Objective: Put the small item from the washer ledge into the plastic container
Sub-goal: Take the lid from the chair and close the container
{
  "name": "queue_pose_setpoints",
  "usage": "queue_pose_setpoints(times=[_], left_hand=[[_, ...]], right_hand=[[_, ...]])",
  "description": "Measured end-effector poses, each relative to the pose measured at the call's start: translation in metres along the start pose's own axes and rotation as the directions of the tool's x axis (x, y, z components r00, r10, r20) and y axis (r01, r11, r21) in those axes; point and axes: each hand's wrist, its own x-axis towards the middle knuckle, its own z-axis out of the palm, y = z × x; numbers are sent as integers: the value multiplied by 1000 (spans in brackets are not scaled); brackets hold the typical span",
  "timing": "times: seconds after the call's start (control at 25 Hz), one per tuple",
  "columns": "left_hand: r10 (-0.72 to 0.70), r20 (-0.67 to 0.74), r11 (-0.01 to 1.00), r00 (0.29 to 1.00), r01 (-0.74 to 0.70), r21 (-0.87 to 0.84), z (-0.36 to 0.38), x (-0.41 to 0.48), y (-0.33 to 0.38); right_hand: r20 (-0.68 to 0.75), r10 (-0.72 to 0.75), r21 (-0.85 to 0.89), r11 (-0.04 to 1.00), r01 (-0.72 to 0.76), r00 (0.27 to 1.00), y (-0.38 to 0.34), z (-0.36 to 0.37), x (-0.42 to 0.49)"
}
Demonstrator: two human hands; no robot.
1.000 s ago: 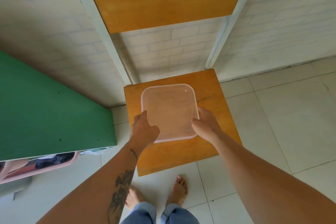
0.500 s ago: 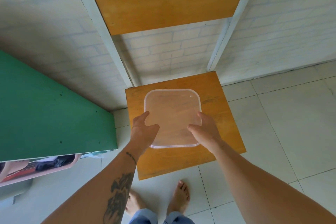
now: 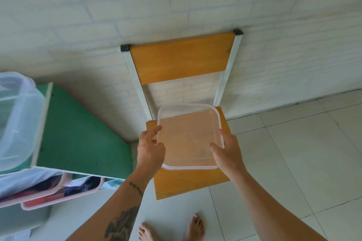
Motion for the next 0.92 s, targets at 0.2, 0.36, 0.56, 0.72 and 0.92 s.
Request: queue_pose_setpoints(times=[0.2,0.36,0.56,0.72,0.92], left_hand=[[131,-69,988,989,-136,-67,-46,-43,64],[271,-204,960,941,-280,-18,-79,-67,100],[330,-318,939,889,-345,11,-129,-87,118],[321,-390,940,863,-341,20,-176,-96,120],[257,-463,950,849,-309,-39,-248,-101,104]], right_hand=[[-24,-139,-14,990,139,990,-64,-39,-33],[-24,-251,-7,968,251,968,-113,-57,-47],[-24,-397,-47,917,396,917,-166,-52,-64],[25,-474,-60,878,474,880,-203,-26,-81],[60,-547,-56,833,550,835,-249,25,-103]])
